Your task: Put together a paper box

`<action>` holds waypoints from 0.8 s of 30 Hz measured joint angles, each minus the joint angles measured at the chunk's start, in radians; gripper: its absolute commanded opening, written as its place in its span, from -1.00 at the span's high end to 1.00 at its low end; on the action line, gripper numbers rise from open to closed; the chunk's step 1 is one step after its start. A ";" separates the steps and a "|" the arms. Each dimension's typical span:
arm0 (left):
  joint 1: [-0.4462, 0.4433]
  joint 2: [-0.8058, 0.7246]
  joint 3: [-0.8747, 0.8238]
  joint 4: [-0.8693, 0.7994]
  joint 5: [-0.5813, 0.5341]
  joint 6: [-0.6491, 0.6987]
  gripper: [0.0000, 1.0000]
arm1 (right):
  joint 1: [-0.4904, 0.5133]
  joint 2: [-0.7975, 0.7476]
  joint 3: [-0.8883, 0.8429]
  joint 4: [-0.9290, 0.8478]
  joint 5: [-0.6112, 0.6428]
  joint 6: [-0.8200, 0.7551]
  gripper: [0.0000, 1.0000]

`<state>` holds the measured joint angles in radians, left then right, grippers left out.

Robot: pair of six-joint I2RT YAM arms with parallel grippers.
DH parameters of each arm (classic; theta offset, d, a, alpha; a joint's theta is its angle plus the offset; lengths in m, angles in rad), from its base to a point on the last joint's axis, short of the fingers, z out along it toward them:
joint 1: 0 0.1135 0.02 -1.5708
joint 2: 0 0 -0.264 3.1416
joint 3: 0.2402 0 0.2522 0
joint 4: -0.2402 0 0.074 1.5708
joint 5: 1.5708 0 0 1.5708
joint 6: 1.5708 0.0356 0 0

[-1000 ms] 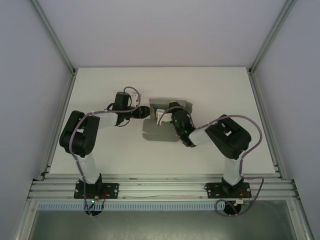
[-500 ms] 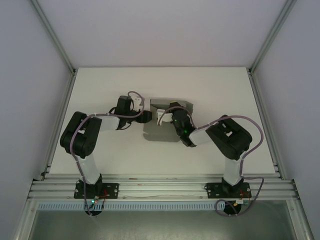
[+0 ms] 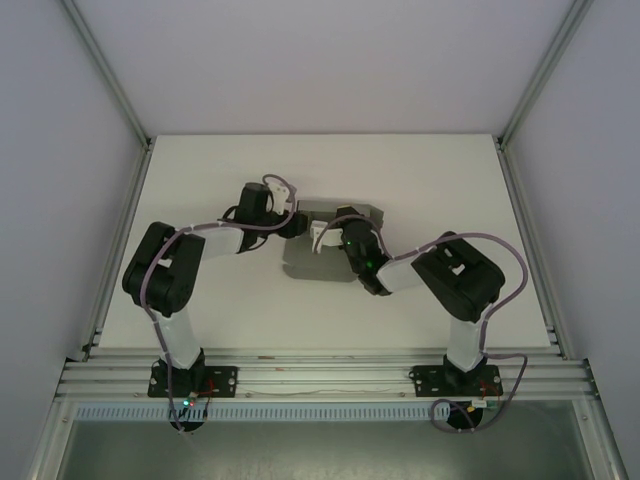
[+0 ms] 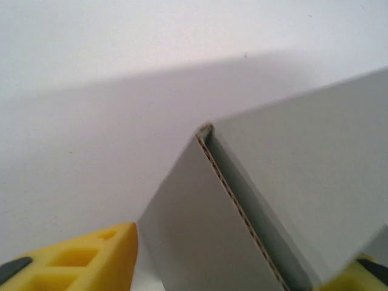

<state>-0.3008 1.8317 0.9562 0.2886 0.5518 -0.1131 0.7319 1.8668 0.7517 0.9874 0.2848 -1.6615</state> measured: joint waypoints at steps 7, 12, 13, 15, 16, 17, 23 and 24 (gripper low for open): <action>-0.045 0.002 -0.002 0.035 -0.130 0.025 0.52 | 0.005 -0.042 0.017 -0.120 0.010 0.082 1.00; -0.072 0.014 -0.002 0.068 -0.217 0.053 1.00 | 0.010 -0.076 0.032 -0.204 0.011 0.173 0.84; -0.077 0.019 -0.002 0.079 -0.229 0.062 1.00 | 0.011 -0.087 0.034 -0.222 0.011 0.198 0.74; -0.082 0.028 -0.002 0.101 -0.245 0.071 1.00 | 0.014 -0.119 0.036 -0.277 0.004 0.257 0.47; -0.082 0.034 -0.002 0.111 -0.246 0.070 1.00 | 0.018 -0.141 0.037 -0.315 0.003 0.297 0.30; -0.082 0.037 -0.002 0.119 -0.246 0.070 1.00 | 0.021 -0.162 0.039 -0.354 -0.002 0.333 0.21; -0.082 0.039 -0.004 0.128 -0.225 0.088 1.00 | 0.011 -0.363 0.071 -0.664 -0.110 0.624 -0.70; -0.084 0.039 -0.010 0.137 -0.218 0.094 1.00 | 0.003 -0.400 0.084 -0.716 -0.149 0.674 -0.76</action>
<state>-0.3843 1.8702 0.9463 0.4255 0.3340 -0.0189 0.7349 1.4666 0.8360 0.2714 0.1360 -0.9871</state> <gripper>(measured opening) 0.061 0.786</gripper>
